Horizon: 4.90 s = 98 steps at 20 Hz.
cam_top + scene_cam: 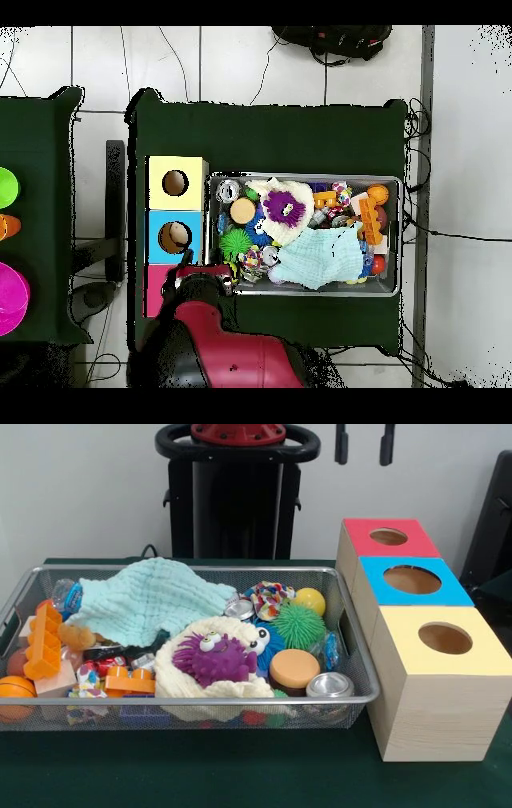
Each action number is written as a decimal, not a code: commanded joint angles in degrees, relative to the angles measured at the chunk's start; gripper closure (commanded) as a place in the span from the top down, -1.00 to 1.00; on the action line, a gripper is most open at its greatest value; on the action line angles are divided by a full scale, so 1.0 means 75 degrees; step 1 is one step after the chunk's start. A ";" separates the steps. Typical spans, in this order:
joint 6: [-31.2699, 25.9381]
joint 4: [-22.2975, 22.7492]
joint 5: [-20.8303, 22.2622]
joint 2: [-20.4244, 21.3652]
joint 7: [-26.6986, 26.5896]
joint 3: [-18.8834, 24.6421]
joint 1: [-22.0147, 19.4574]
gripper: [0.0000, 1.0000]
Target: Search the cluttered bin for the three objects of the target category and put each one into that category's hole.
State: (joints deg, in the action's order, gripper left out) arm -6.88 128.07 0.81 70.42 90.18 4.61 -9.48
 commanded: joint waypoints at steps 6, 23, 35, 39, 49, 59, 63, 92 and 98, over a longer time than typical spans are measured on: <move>0.0639 -0.0029 0.0772 -0.1509 0.0576 0.1788 -0.1390 1.00; -0.0689 -0.0859 0.0568 -0.2449 0.0360 0.1968 -0.1859 1.00; -0.1278 -0.0956 0.0529 -0.2643 -0.0006 0.3004 -0.2984 1.00; -0.1497 -0.1078 0.0587 -0.2656 -0.0034 0.3034 -0.3069 1.00; -0.1836 -0.1704 0.1032 -0.2559 -0.0004 0.2212 -0.2708 1.00; -0.1912 -0.2568 0.1456 -0.2659 0.0383 0.1085 -0.2074 1.00; -0.2107 -0.2805 0.1445 -0.2613 0.0344 0.0969 -0.2058 1.00; -0.2141 -0.2936 0.1522 -0.2583 0.0125 0.1112 -0.2345 1.00; -0.2033 -0.3046 0.1559 -0.2842 0.0002 0.1236 -0.2512 1.00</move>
State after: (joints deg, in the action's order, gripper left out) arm -17.72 107.06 8.99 51.18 90.18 11.86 -26.87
